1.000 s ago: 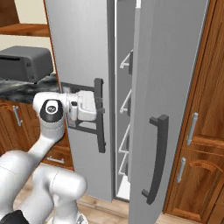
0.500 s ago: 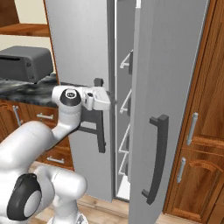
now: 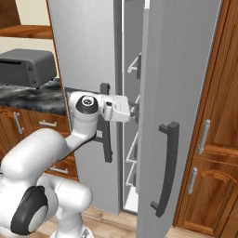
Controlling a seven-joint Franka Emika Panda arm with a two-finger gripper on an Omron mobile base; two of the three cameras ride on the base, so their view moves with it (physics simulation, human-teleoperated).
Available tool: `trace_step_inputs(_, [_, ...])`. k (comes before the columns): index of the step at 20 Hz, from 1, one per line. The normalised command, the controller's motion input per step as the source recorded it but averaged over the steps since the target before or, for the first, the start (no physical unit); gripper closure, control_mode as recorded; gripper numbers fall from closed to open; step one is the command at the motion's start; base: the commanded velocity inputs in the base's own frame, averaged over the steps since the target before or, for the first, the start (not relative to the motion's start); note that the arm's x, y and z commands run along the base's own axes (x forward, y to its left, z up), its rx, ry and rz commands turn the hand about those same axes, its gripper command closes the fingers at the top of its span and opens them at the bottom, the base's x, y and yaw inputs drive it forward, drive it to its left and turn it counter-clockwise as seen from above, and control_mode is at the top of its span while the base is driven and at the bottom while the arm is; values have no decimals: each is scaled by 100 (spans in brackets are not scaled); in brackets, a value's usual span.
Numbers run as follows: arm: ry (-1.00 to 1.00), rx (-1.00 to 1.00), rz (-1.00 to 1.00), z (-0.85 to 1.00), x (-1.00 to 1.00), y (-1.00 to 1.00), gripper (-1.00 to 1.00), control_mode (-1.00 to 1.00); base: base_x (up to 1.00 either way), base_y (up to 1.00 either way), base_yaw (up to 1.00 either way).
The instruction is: Place one of the steaks on the plate and the other in the bowl. Then place the bowl in the fridge.
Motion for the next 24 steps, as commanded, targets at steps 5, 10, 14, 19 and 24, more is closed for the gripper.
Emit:
trace_step_inputs(5, [0,0,-11,-13,-82,-99,-100,-100,0,0,0])
trace_step_inputs(10, [0,0,-9,-15,-65,-100,-100,-100,0,0,0])
trace_step_inputs(14, [0,0,-9,-19,-38,-100,-100,-100,0,0,0])
trace_step_inputs(19, [-1,0,-2,7,-76,-45,-100,-100,0,0,0])
trace_step_inputs(24, [-8,-2,11,61,-100,45,-100,-100,0,0,0])
